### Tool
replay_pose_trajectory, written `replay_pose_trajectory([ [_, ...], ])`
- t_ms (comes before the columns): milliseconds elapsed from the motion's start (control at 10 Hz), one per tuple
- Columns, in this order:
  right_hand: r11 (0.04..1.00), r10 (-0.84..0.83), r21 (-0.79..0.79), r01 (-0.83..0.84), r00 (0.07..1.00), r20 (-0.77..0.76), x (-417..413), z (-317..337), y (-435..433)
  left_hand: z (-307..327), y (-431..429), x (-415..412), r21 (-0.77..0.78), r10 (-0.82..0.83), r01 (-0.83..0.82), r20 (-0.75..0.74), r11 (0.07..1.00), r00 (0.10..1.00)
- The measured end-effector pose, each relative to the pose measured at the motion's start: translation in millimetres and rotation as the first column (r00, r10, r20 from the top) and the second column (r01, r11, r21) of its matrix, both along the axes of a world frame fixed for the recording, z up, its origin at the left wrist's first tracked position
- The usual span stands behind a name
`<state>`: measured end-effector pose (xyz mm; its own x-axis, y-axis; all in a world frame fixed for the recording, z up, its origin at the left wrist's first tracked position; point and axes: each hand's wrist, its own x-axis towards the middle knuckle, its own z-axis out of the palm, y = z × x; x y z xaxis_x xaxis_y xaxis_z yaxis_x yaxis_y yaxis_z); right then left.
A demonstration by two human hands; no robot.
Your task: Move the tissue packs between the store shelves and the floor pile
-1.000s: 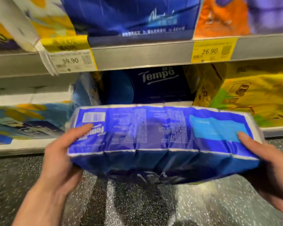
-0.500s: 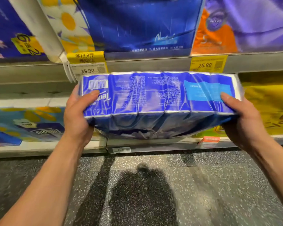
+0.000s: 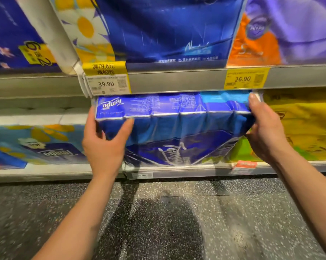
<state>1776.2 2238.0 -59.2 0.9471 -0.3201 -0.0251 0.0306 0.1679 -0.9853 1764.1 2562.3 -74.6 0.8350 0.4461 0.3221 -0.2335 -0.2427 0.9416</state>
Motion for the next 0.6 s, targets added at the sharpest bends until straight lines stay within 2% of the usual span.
replay_pose_trajectory([
  [100,0.958,0.117,-0.263,-0.114,0.993,-0.003,-13,-18,-6,-25,15,6,0.192,-0.003,0.012,-0.044,0.981,0.999],
  [200,0.880,0.110,-0.462,-0.108,0.994,-0.022,-17,-39,-5,-31,22,16,0.247,0.001,0.020,-0.084,0.969,0.996],
  [300,0.882,0.055,-0.465,-0.072,0.997,-0.049,-22,-36,1,-23,20,7,0.190,-0.028,0.047,-0.101,0.981,0.995],
  [400,0.875,0.078,-0.448,-0.180,0.968,-0.237,-50,-12,11,6,16,-12,0.083,-0.089,0.108,-0.213,0.991,0.973],
  [500,0.841,0.071,-0.463,-0.281,0.905,-0.420,-83,40,15,62,24,-34,0.156,-0.073,0.147,-0.407,0.977,0.911],
  [600,0.725,0.088,-0.570,-0.386,0.873,-0.480,-102,125,21,131,41,-59,0.242,-0.086,0.270,-0.576,0.932,0.813],
])
